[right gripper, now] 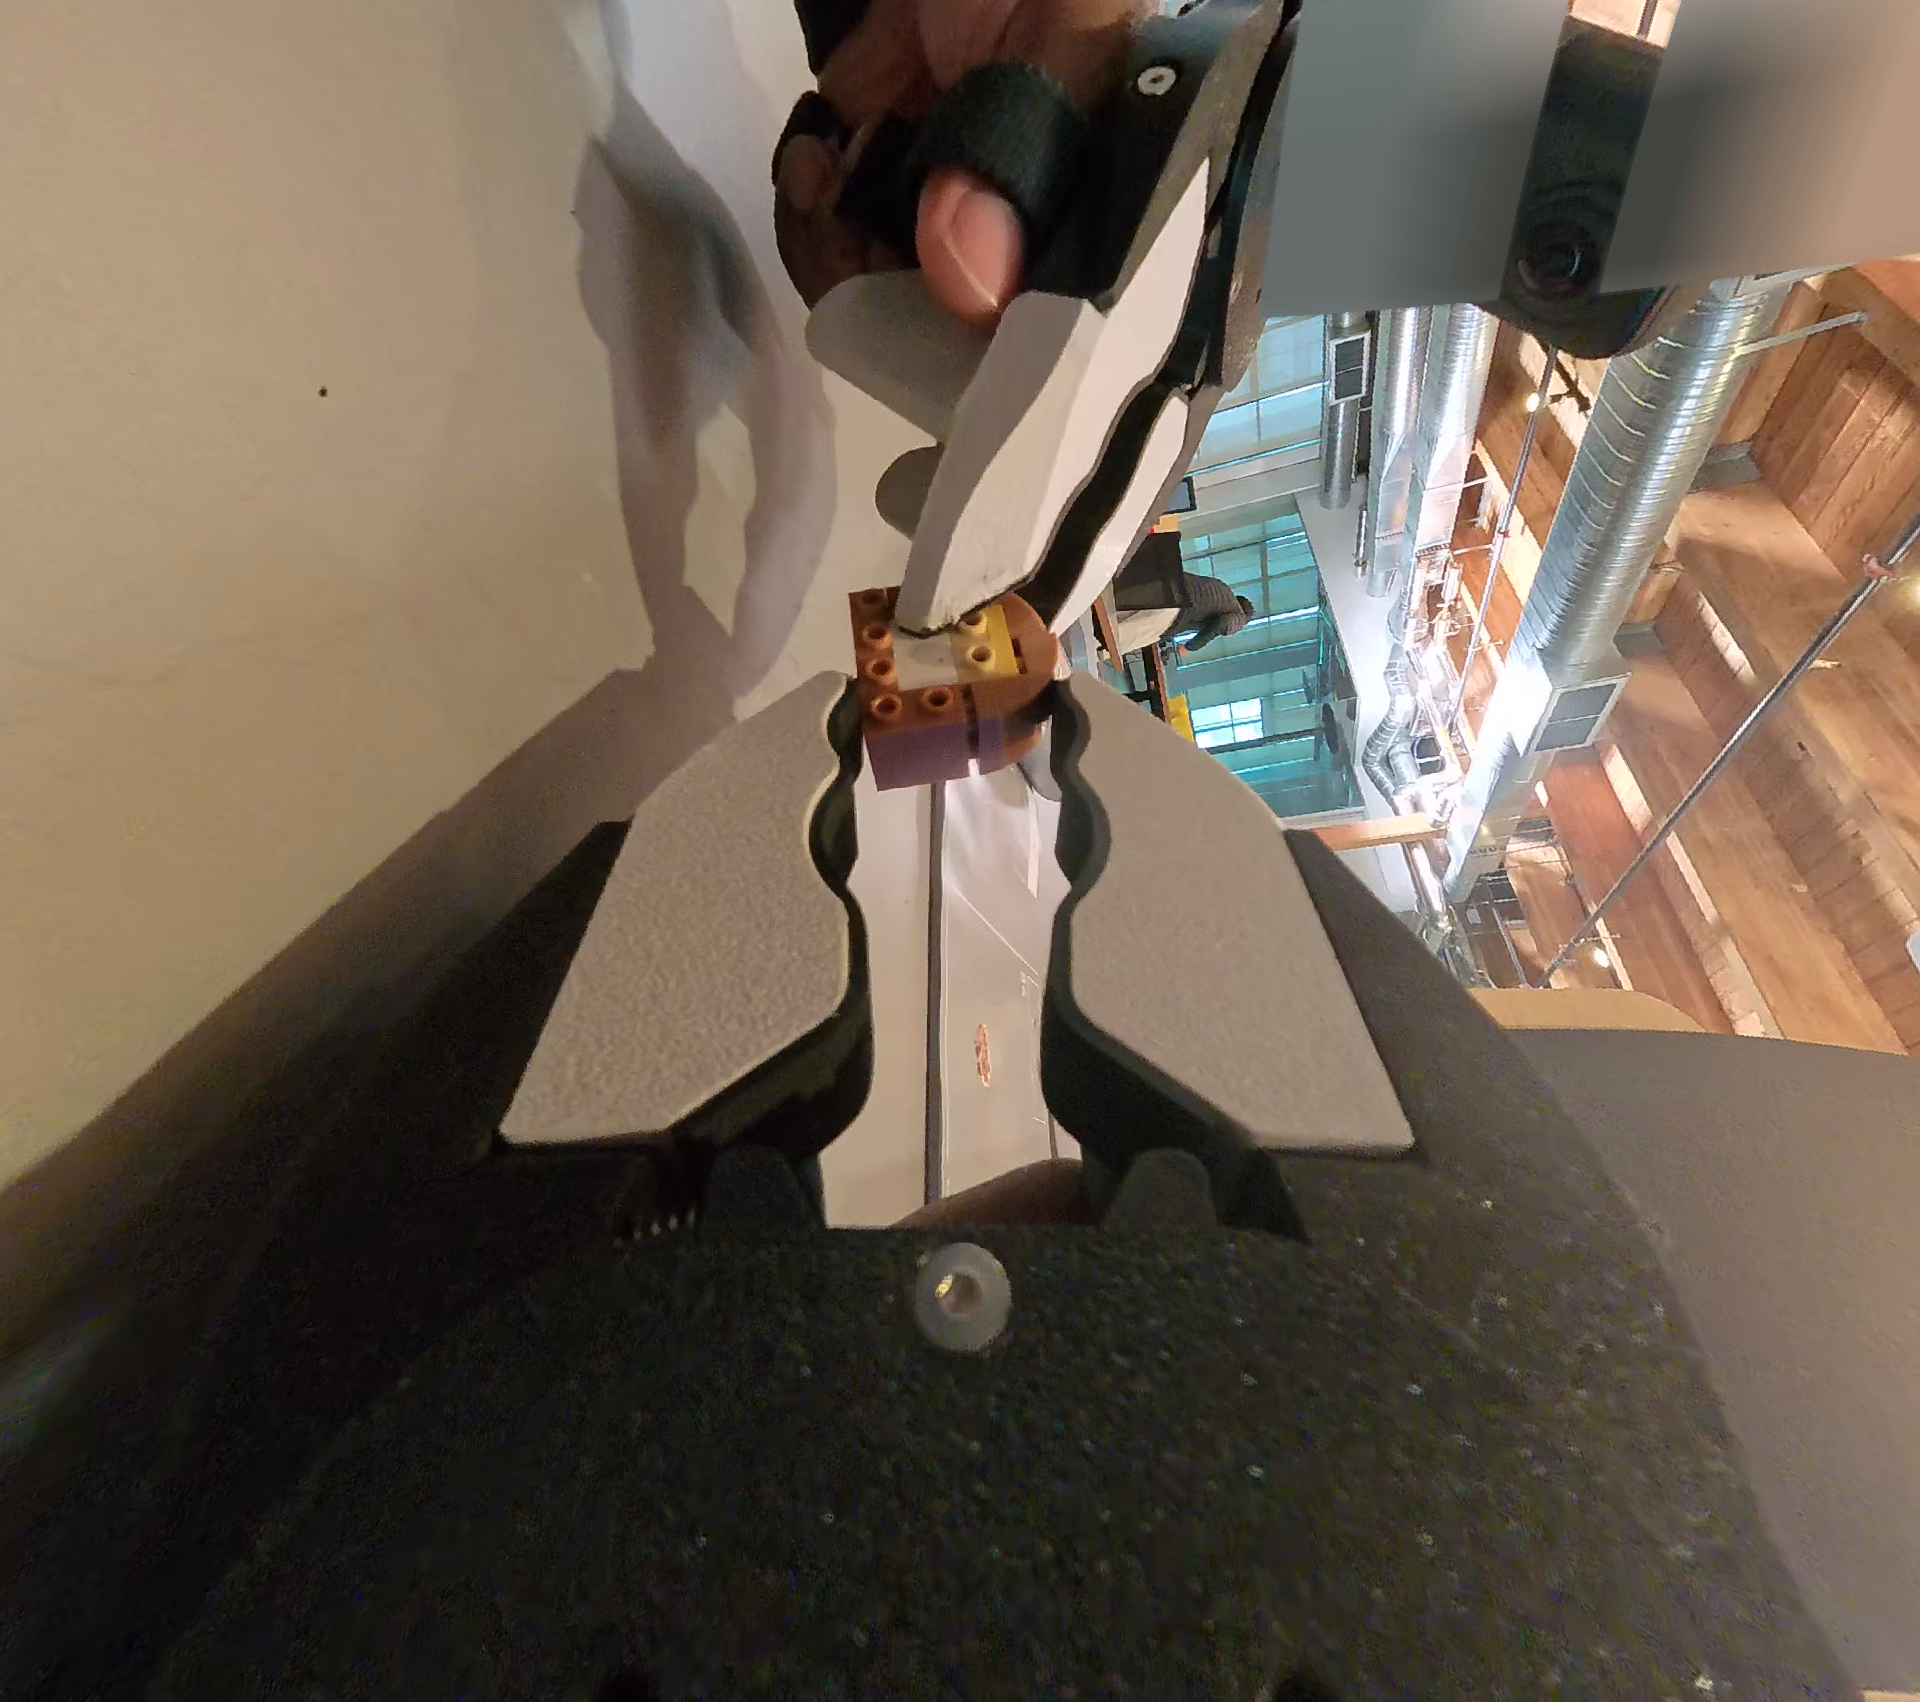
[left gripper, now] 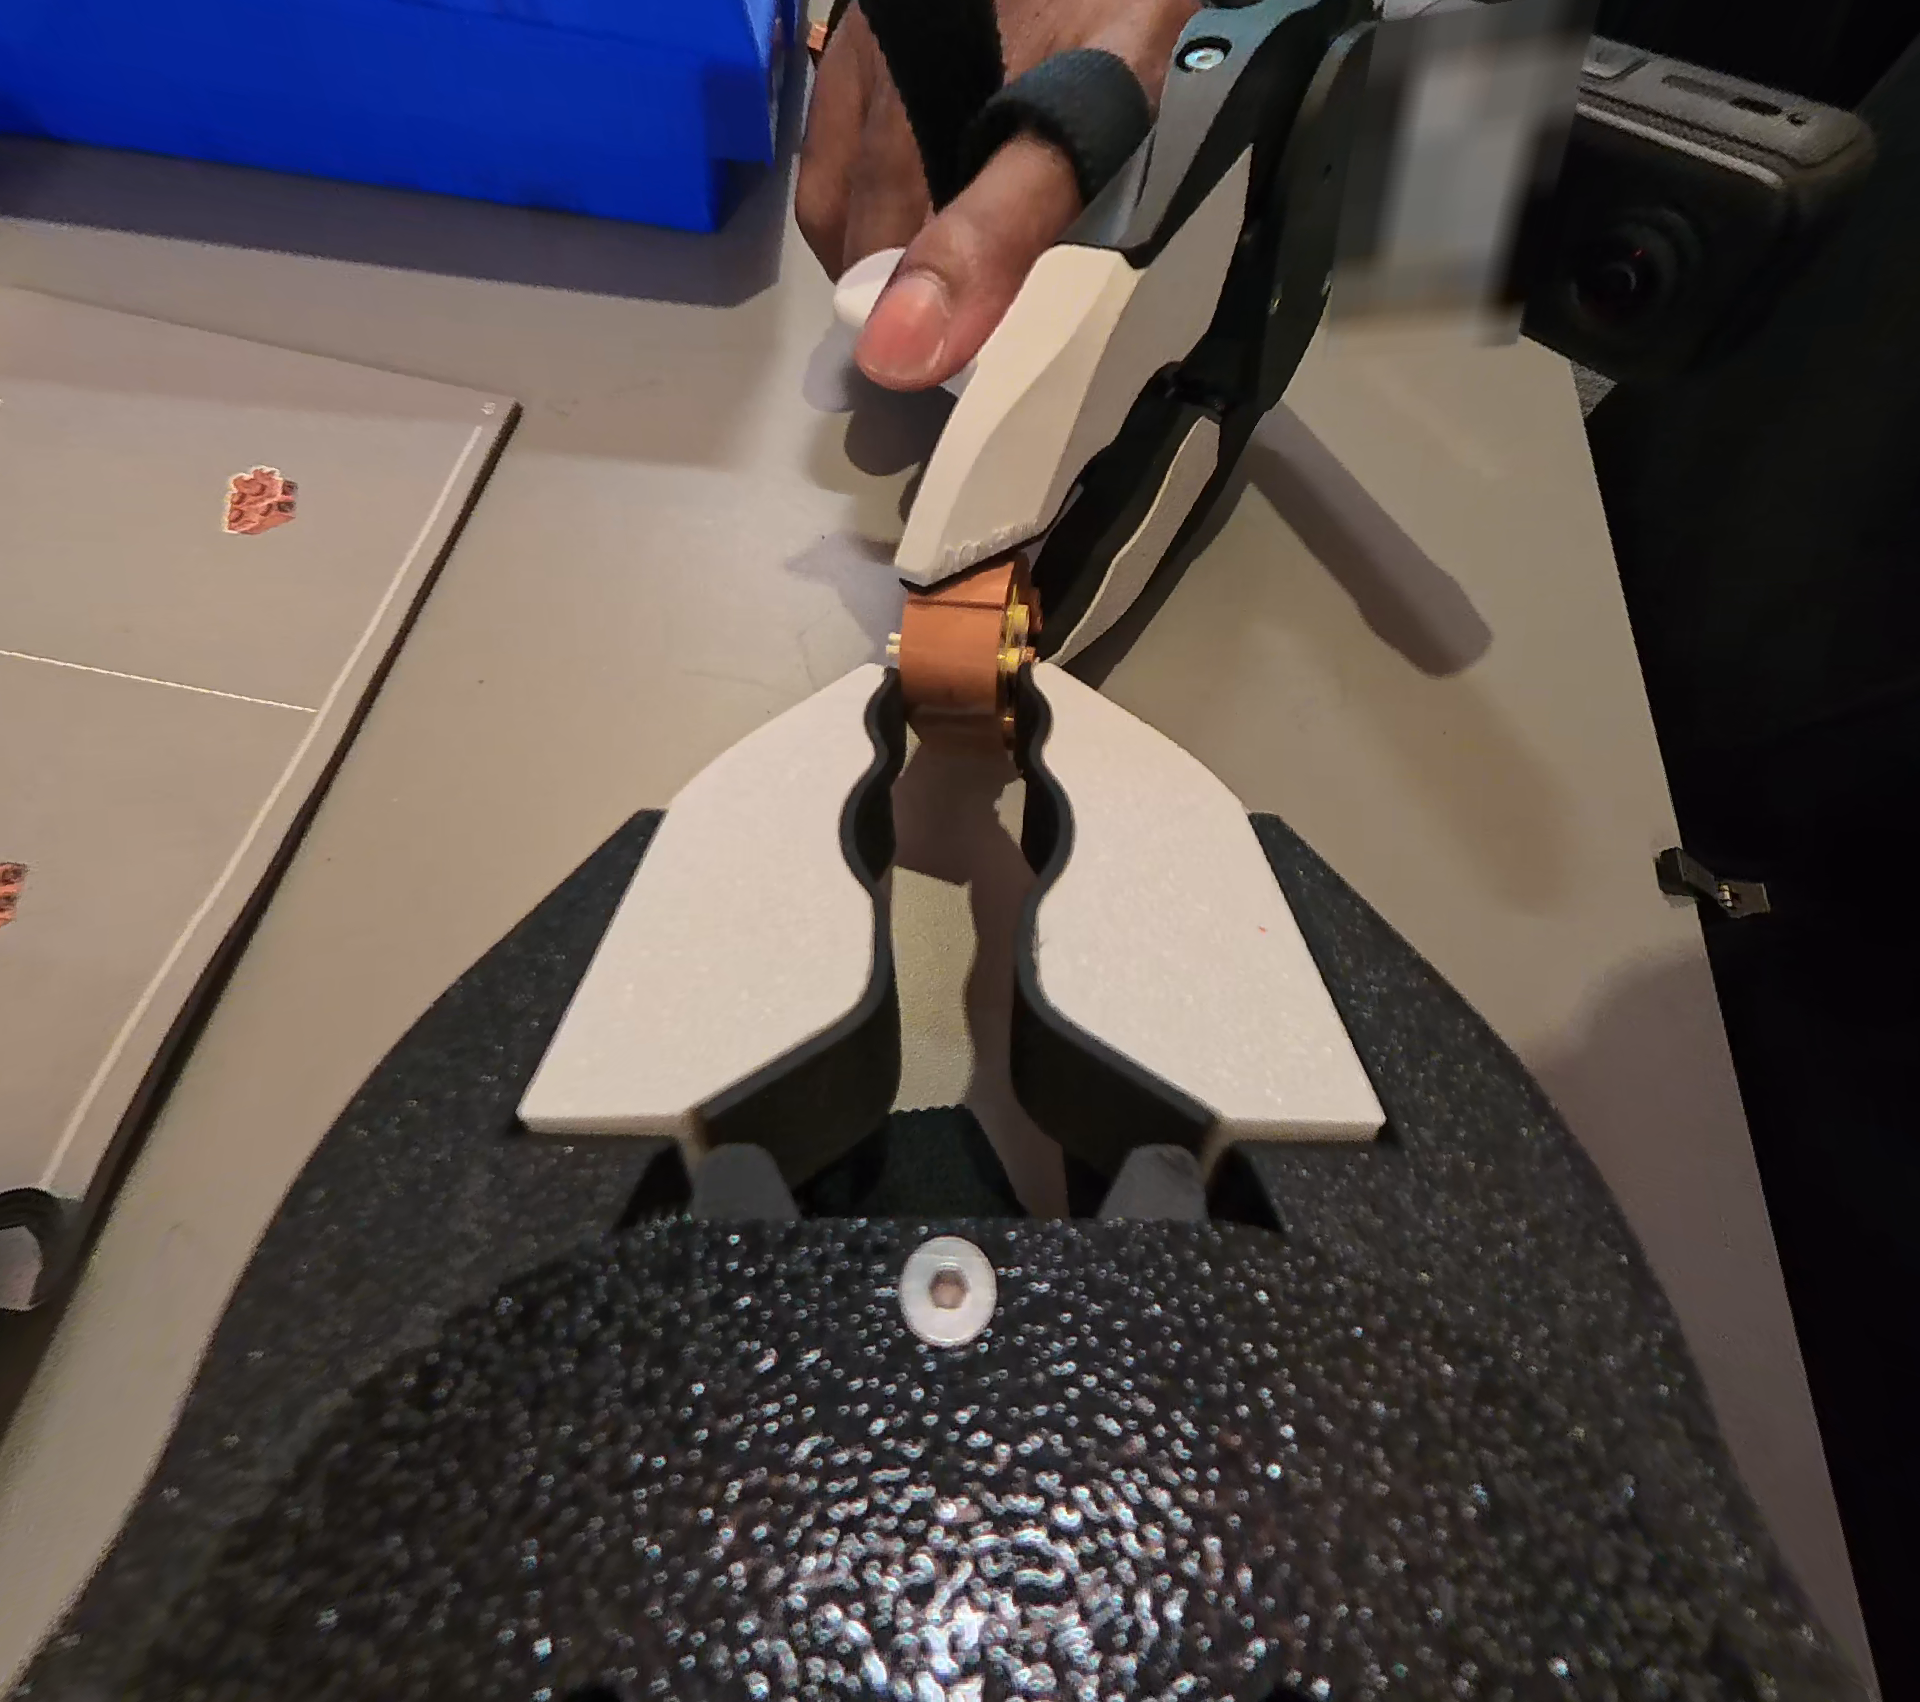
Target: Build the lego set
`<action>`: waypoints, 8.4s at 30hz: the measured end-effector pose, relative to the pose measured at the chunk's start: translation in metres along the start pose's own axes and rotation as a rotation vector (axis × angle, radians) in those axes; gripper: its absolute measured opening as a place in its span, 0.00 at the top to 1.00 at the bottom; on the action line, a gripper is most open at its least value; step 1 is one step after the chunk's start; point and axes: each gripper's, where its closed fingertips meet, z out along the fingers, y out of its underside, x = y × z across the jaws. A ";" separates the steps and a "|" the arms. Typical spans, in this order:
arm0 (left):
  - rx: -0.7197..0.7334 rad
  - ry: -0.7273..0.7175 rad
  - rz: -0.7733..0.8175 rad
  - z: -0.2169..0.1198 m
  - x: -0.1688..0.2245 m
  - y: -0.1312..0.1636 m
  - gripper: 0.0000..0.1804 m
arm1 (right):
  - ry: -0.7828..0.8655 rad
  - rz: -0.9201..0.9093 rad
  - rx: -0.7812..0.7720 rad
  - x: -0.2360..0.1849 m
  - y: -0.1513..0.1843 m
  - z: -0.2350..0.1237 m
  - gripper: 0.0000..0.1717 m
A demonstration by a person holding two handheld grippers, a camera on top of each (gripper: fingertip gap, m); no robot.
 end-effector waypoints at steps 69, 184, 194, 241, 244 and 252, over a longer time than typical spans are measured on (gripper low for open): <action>0.084 0.110 -0.097 0.000 0.005 -0.003 0.89 | -0.054 0.013 -0.052 0.001 0.001 -0.002 0.81; 0.185 -0.583 0.822 -0.011 -0.017 -0.035 0.90 | -0.405 1.802 0.065 0.025 0.007 -0.003 0.80; 0.182 -0.598 0.899 -0.012 -0.014 -0.036 0.89 | -0.458 1.802 0.094 0.025 0.003 -0.005 0.79; 0.231 -0.751 1.135 -0.023 -0.003 -0.052 0.89 | -0.328 1.595 0.190 0.039 -0.008 -0.011 0.74; 0.220 -0.744 1.149 -0.019 -0.001 -0.051 0.89 | -0.330 1.573 0.200 0.038 -0.010 -0.012 0.80; 0.240 -0.730 1.160 -0.020 0.003 -0.051 0.89 | -0.327 1.538 0.219 0.038 -0.014 -0.014 0.80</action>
